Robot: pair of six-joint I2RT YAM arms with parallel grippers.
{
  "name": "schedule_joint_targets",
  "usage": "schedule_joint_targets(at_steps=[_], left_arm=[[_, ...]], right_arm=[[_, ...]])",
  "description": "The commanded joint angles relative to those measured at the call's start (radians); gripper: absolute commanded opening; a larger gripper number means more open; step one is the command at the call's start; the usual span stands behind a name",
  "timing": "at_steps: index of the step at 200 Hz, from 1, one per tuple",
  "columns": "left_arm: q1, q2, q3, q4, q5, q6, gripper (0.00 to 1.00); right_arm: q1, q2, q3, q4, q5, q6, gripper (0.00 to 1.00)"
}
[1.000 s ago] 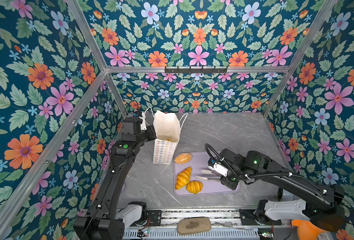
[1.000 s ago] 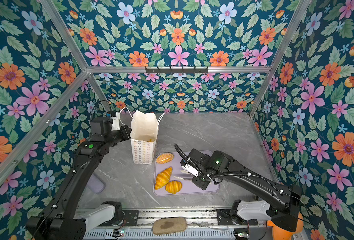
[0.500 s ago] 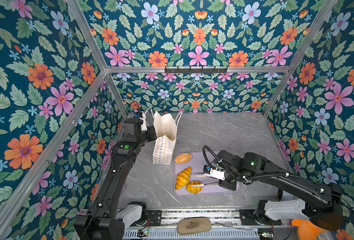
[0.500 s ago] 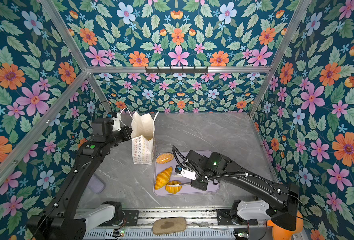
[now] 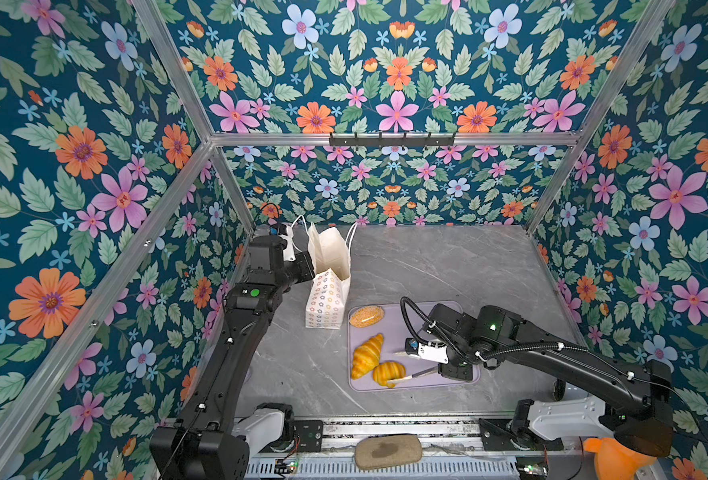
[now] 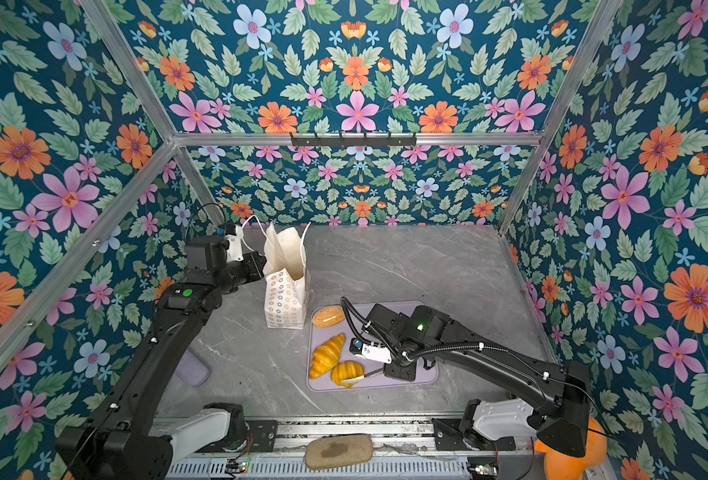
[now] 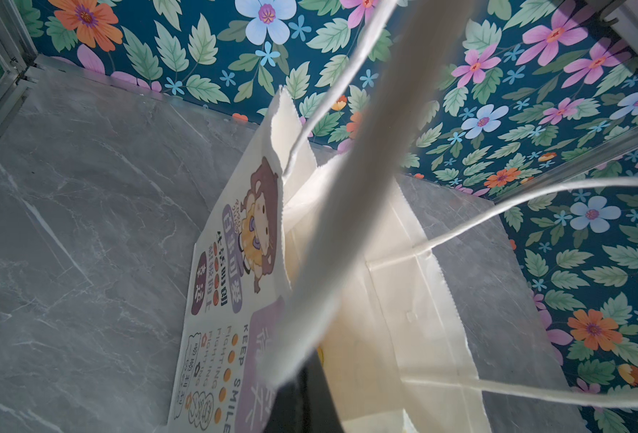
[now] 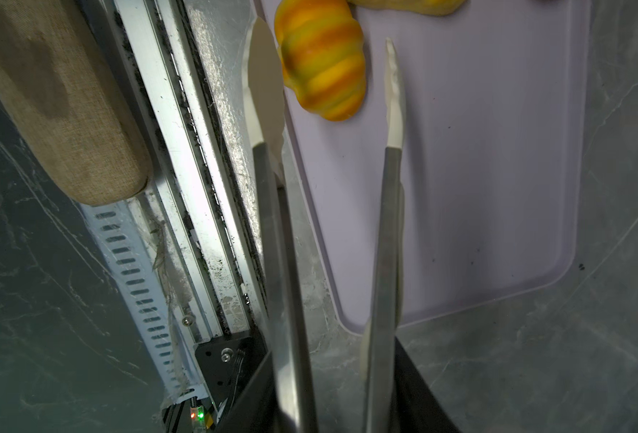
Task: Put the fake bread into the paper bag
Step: 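Move the open tongs with the right gripper over the striped croissant, then lower the tongs around the striped croissant nearest the robot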
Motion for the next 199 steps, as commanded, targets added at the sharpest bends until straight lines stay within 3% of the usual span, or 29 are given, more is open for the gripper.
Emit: schedule_joint_targets(at_steps=[1,120,199], left_arm=[[0.002,-0.005,0.002,0.014,0.011,0.01,0.0],[0.002,0.005,-0.004,0.021,0.011,0.009,0.0],[0.002,0.002,-0.009,0.029,0.013,0.005,0.0]], right_arm=[[0.001,0.015,-0.005,0.009,0.059,-0.032,0.4],[0.001,-0.095,-0.049,0.046,0.008,-0.058,0.42],[0.0,-0.029,-0.069,0.079,-0.002,-0.026,0.43]])
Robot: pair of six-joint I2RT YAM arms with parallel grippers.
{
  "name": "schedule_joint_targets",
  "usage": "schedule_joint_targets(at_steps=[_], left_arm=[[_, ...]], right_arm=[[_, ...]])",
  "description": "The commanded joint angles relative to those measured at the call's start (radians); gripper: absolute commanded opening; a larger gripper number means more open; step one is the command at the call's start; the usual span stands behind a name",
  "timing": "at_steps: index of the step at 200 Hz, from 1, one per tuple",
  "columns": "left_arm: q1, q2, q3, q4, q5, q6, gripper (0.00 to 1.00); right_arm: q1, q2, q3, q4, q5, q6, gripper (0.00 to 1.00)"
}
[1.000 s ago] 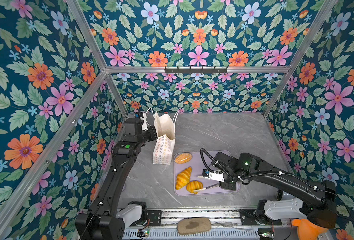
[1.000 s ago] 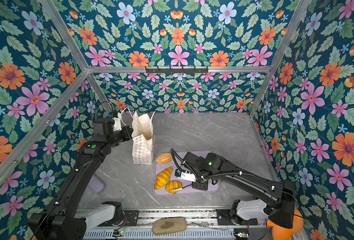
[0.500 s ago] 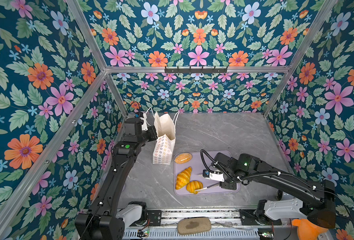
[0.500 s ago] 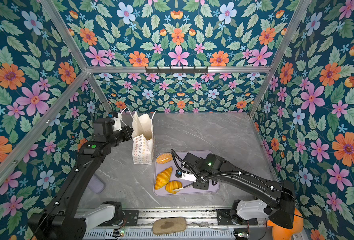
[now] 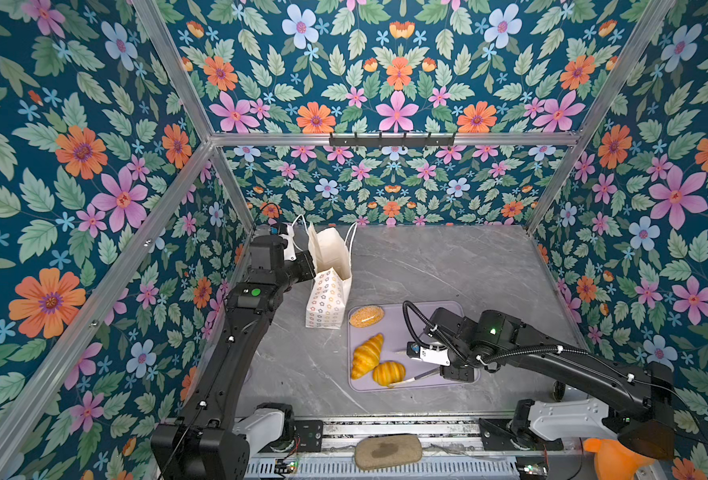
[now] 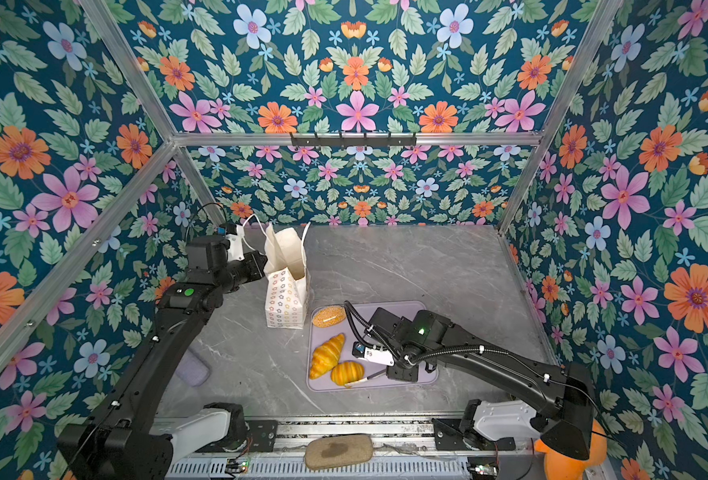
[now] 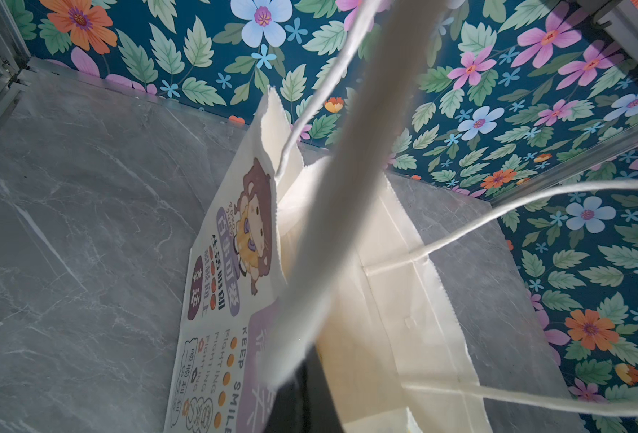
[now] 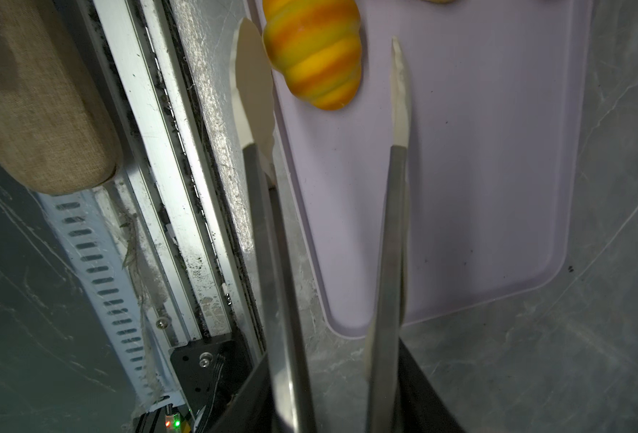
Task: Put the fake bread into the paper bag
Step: 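Lower the tongs around the striped croissant nearest the robot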
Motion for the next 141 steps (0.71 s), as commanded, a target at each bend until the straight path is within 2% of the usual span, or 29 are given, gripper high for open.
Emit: schedule_joint_targets(at_steps=[1,26,141], left_arm=[[0.002,-0.005,-0.002,0.006,0.005,0.006,0.0],[0.002,-0.006,-0.005,0.005,0.007,0.007,0.0],[0.002,-0.007,-0.006,0.009,0.014,0.008,0.0]], right_arm=[[0.0,0.003,-0.004,0.031,-0.016,0.01,0.43],[0.001,0.028,-0.008,0.024,0.005,0.01,0.43],[0.0,0.032,-0.032,0.049,-0.058,0.028,0.43]])
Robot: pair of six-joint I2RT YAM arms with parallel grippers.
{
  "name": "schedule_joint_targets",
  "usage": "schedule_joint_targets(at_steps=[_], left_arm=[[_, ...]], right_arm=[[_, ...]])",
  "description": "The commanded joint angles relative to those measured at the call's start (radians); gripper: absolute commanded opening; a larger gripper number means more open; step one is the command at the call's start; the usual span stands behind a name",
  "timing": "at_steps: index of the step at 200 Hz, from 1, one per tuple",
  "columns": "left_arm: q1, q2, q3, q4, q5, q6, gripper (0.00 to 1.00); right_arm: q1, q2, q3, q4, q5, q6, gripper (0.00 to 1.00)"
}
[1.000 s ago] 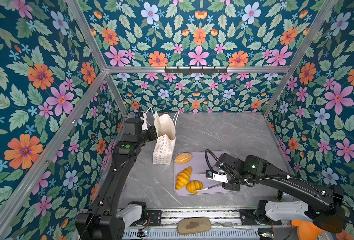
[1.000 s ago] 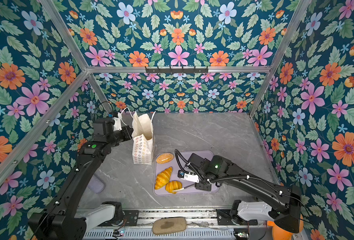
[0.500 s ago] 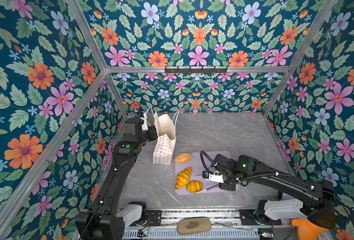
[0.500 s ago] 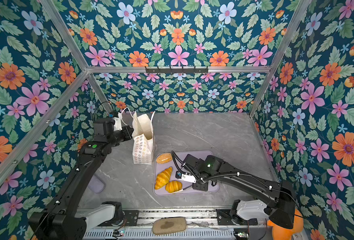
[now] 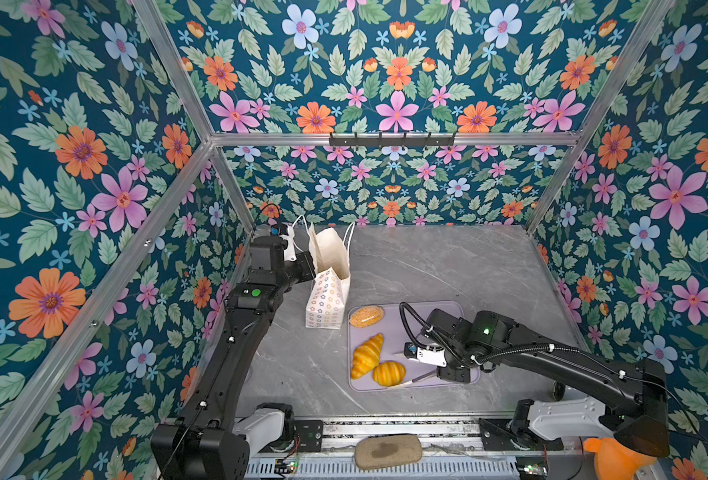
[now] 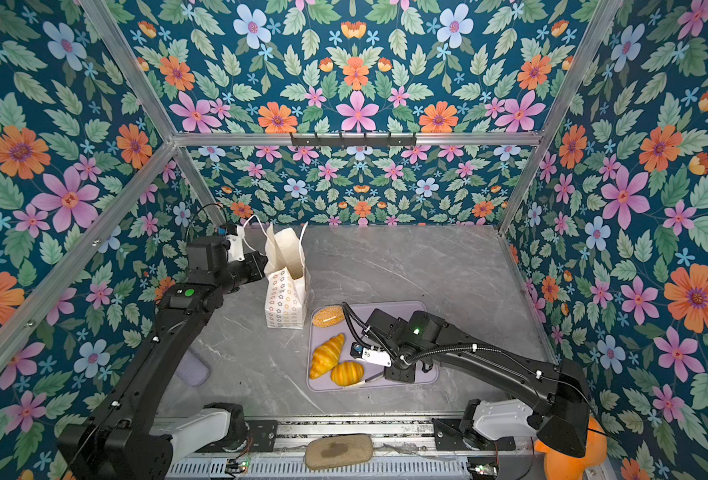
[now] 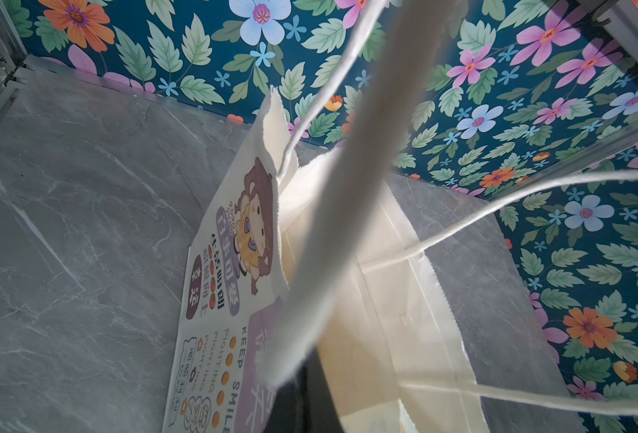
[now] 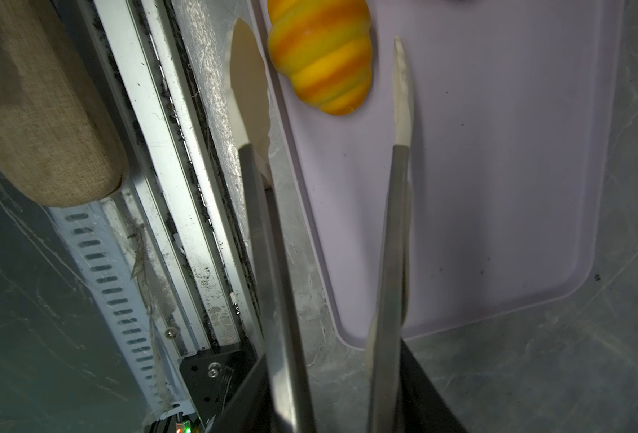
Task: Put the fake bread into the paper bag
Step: 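Lower the tongs around the striped croissant nearest the robot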
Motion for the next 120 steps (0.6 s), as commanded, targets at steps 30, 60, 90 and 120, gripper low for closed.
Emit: schedule_joint_targets(at_steps=[30,60,90,120], left_arm=[[0.002,-0.002,0.004,0.006,0.008,0.007,0.0],[0.002,0.001,0.007,0.008,0.023,0.007,0.0],[0.002,-0.002,0.008,0.012,0.026,0.006,0.0],[0.002,-0.003,0.01,0.011,0.024,0.007,0.0]], right_arm=[[0.0,0.029,-0.019,0.039,-0.029,0.015,0.43],[0.0,0.047,-0.013,0.051,-0.012,0.041,0.44],[0.0,0.069,-0.002,0.037,-0.017,0.056,0.41],[0.0,0.047,-0.001,0.041,-0.028,0.058,0.39]])
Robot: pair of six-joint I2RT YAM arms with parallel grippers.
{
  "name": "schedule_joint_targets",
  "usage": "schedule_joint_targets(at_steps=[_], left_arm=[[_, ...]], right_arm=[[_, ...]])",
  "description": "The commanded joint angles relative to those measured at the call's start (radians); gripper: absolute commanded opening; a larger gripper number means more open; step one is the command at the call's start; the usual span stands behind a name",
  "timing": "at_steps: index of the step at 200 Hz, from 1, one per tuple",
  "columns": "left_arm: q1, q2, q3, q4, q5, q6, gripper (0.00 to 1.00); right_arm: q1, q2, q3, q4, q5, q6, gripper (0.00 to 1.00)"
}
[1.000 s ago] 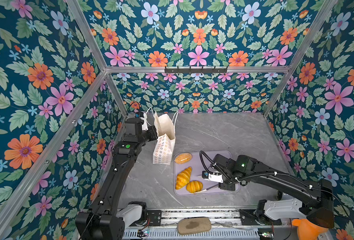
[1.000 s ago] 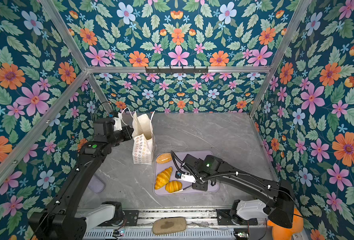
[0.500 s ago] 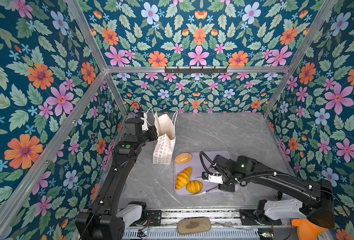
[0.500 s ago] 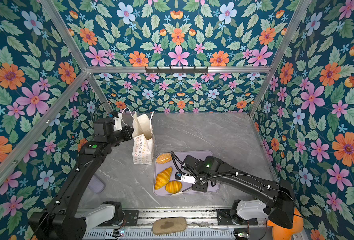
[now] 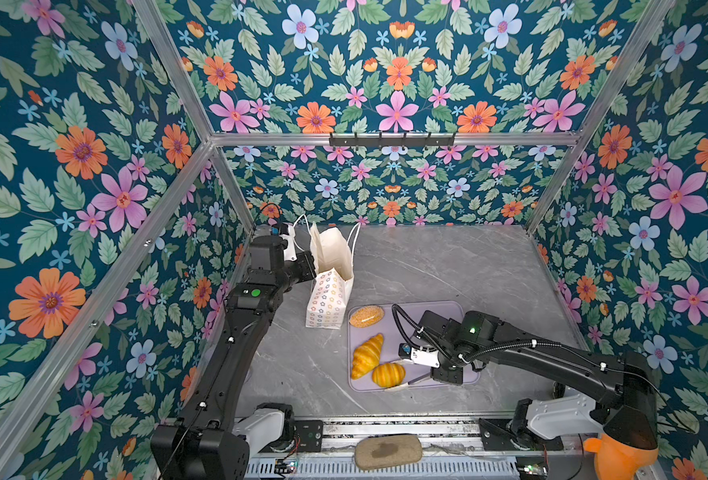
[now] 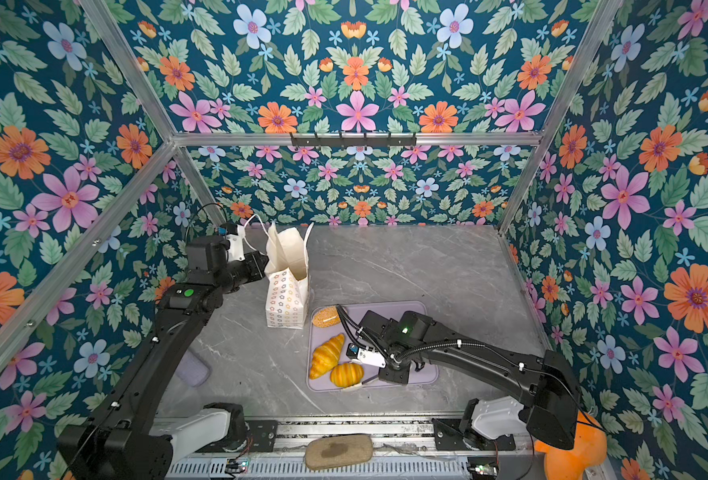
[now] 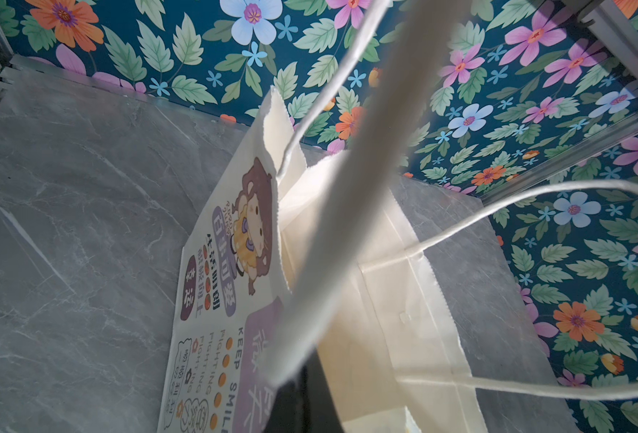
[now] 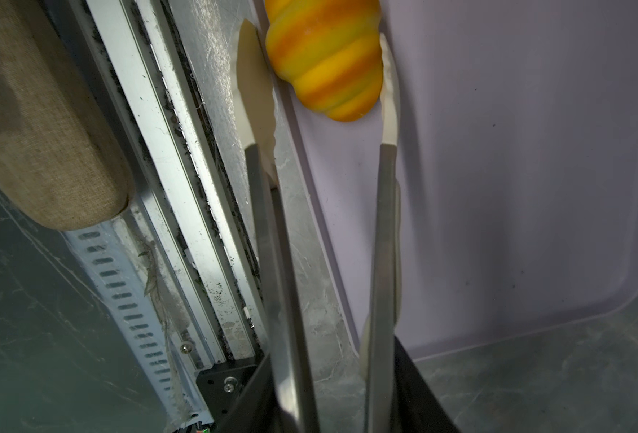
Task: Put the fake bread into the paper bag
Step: 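Lower the tongs around the striped croissant nearest the robot, then close the tongs on the striped croissant and lift it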
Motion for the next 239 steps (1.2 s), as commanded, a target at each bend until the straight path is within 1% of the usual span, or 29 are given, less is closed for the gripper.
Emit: schedule_joint_targets(at_steps=[1,24,64,224,239], left_arm=[[0.002,-0.003,0.007,0.009,0.005,0.007,0.0],[0.002,0.001,0.009,0.007,0.006,0.006,0.0],[0.002,0.011,0.007,0.013,0.015,0.005,0.0],[0.002,0.016,0.024,0.018,0.032,-0.002,0.0],[0.002,0.017,0.021,0.018,0.035,-0.005,0.0]], right_arm=[[0.0,-0.017,0.006,0.01,-0.006,0.011,0.39],[0.0,-0.038,0.015,0.004,-0.028,0.016,0.38],[0.0,-0.055,0.017,0.008,-0.031,0.014,0.38],[-0.042,0.017,0.002,0.013,-0.028,0.022,0.39],[-0.044,0.024,0.014,0.007,-0.034,0.031,0.37]])
